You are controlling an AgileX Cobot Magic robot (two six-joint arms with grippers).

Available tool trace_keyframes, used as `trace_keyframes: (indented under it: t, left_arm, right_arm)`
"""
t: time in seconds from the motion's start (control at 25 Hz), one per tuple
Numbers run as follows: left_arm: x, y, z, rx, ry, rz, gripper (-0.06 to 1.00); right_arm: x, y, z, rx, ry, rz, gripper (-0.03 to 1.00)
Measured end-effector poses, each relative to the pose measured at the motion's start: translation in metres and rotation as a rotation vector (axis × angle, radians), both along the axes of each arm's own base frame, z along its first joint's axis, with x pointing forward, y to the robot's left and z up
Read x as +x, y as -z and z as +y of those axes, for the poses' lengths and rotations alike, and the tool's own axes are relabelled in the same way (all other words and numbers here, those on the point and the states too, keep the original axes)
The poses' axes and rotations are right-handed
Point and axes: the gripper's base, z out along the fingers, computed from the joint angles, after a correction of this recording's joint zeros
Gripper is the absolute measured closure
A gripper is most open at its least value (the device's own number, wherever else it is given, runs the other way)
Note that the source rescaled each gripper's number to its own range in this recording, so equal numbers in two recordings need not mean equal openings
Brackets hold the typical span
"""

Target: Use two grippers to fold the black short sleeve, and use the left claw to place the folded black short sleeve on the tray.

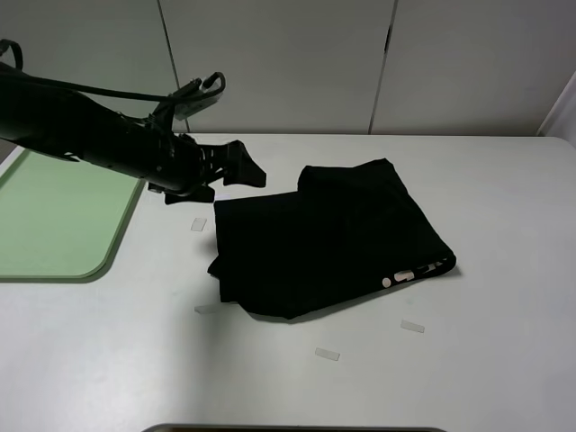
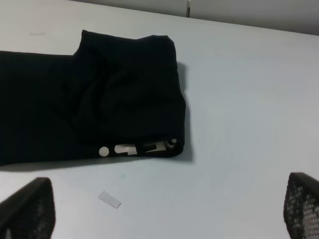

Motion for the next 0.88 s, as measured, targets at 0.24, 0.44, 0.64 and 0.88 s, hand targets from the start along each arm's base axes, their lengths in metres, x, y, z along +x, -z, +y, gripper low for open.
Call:
trace_keyframes:
  t: [0.24, 0.44, 0.64, 0.88]
  left_arm:
    - [-0.035, 0.024, 0.010, 0.018, -0.047, 0.147, -0.04]
    - [-0.052, 0.035, 0.017, 0.031, -0.074, 0.211, -0.04]
    - [-0.056, 0.040, 0.022, 0.076, -0.102, 0.213, -0.04]
    - [-0.054, 0.048, 0.022, 0.089, -0.130, 0.227, -0.02]
  right_arm:
    - [0.000, 0.000, 0.000, 0.000, 0.000, 0.000, -0.03]
    - [0.000, 0.000, 0.000, 0.000, 0.000, 0.000, -0.03]
    - [0.000, 0.000, 0.000, 0.000, 0.000, 0.000, -0.03]
    - [0.000, 0.000, 0.000, 0.000, 0.000, 0.000, -0.03]
